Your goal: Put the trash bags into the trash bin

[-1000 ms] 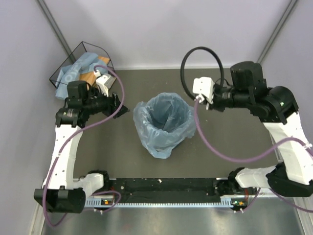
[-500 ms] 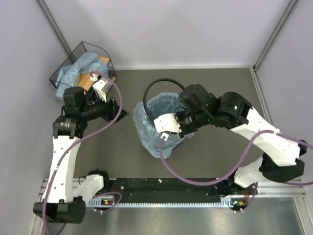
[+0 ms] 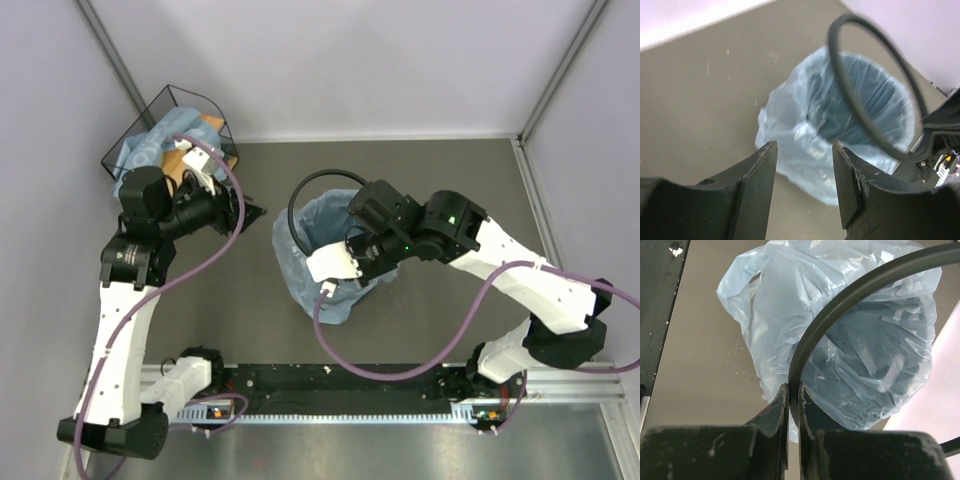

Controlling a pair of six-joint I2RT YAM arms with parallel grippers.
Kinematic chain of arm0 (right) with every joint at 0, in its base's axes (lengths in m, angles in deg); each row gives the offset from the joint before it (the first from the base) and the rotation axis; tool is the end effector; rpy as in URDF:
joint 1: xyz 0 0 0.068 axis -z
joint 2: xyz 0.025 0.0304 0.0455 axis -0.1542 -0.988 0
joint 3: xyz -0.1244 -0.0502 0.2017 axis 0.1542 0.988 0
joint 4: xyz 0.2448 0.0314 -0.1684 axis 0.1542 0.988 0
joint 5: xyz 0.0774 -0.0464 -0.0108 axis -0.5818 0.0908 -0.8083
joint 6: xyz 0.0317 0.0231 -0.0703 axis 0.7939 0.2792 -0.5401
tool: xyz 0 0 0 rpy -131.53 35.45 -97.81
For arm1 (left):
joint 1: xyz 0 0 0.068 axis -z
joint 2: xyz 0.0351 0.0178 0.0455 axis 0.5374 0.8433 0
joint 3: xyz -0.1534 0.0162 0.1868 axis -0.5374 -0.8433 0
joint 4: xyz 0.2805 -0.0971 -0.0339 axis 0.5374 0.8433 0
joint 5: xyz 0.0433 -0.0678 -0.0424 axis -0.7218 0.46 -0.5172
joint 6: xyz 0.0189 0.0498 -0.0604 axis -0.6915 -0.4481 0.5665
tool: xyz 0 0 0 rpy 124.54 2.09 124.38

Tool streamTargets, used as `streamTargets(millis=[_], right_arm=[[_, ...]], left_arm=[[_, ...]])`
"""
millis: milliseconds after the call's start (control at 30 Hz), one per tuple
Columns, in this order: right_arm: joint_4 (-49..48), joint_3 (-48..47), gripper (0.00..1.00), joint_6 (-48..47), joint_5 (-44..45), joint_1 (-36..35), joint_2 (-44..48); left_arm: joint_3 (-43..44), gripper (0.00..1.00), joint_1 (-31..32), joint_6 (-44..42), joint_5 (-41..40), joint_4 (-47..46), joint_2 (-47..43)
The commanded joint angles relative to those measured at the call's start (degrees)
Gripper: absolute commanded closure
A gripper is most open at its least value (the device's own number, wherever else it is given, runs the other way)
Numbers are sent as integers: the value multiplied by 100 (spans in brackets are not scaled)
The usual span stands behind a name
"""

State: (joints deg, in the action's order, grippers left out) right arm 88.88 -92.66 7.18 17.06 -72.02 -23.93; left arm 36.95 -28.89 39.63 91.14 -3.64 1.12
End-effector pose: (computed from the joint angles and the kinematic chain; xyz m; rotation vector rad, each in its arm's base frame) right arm 0.1372 0.2882 0.3854 -2.2182 1.2669 0.1949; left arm 0.2542 -0.0632 0.4029 0.5085 1.8218 -0.7872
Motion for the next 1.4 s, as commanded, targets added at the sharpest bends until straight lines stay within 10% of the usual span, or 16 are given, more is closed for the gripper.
streamTargets(millis=[0, 467, 933, 1367], right_arm=[[1508, -116, 100, -63, 70, -30, -78], [1508, -415, 100, 60, 439, -109, -325], [1508, -468, 100, 86, 492, -179, -272], [1508, -389, 100, 148, 545, -197, -228]], left_arm=[[1029, 47, 622, -294, -830, -145, 203], [3201, 42, 2758, -2385, -3308, 1385, 2119], [3315, 71, 3110, -2676, -4127, 1596, 2638], [3342, 51, 3233, -2763, -4707, 1631, 2858]])
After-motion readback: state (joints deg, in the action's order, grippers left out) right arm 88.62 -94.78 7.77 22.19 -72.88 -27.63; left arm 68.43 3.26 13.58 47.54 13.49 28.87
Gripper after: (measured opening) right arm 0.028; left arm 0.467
